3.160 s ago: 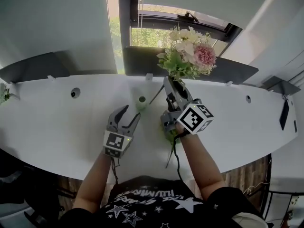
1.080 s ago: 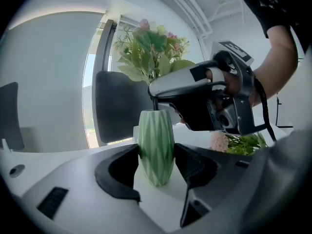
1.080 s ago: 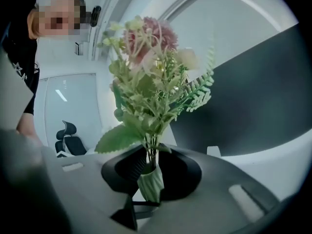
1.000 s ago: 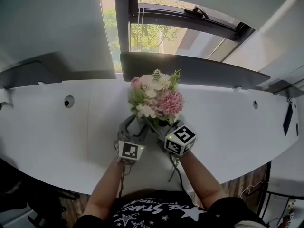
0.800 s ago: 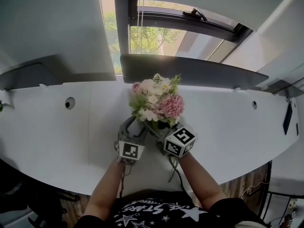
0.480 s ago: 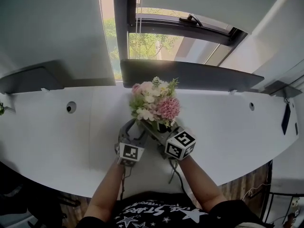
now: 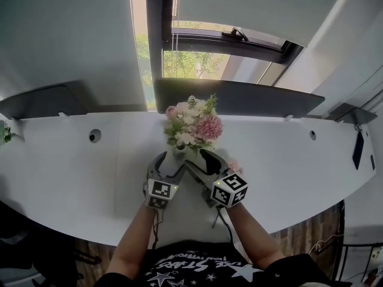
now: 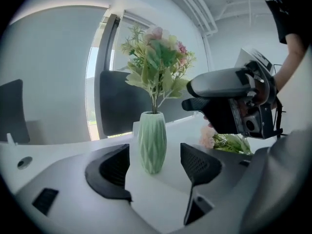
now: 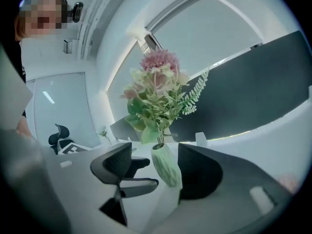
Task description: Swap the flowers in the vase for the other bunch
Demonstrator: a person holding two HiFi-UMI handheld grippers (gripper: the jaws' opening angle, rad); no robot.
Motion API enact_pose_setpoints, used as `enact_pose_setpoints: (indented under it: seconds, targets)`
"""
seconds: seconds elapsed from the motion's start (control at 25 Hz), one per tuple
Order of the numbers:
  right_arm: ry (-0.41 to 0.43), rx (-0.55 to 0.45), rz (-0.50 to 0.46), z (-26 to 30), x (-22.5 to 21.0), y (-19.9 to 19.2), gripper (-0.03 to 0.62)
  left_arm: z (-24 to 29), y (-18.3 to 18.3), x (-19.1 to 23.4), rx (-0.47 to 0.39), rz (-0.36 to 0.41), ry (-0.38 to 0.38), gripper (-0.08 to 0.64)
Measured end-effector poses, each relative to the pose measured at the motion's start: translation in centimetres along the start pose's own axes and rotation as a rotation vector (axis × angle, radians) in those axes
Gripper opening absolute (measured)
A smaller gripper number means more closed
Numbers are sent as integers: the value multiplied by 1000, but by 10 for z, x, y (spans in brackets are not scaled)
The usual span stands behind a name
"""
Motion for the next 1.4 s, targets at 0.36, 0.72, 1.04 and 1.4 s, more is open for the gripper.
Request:
enact_pose_setpoints:
  seconds: [0.36, 0.72, 1.04, 1.4]
  targets:
    - [-86, -79, -31, -49, 18, 11, 181, -47, 32, -11, -132, -78, 40, 309]
    - [-165, -177, -66, -85, 59, 20, 3, -111, 54, -25, -215, -87, 24, 48]
    - [-233, -206, -68, -106, 96, 8, 3, -138, 50, -14, -220, -106, -44, 8]
    - [-195, -259, -71, -134, 112, 14, 3, -162, 66, -36, -274, -81, -31, 8]
Point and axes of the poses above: the fingertips, and each gripper's own axes: z forward along the fingers, x to its left, y out of its top, the point moved 9 cm from there along -z, backward along the fingers, and after that the axes turned 14 degrees about -x, right-handed, at the moved point
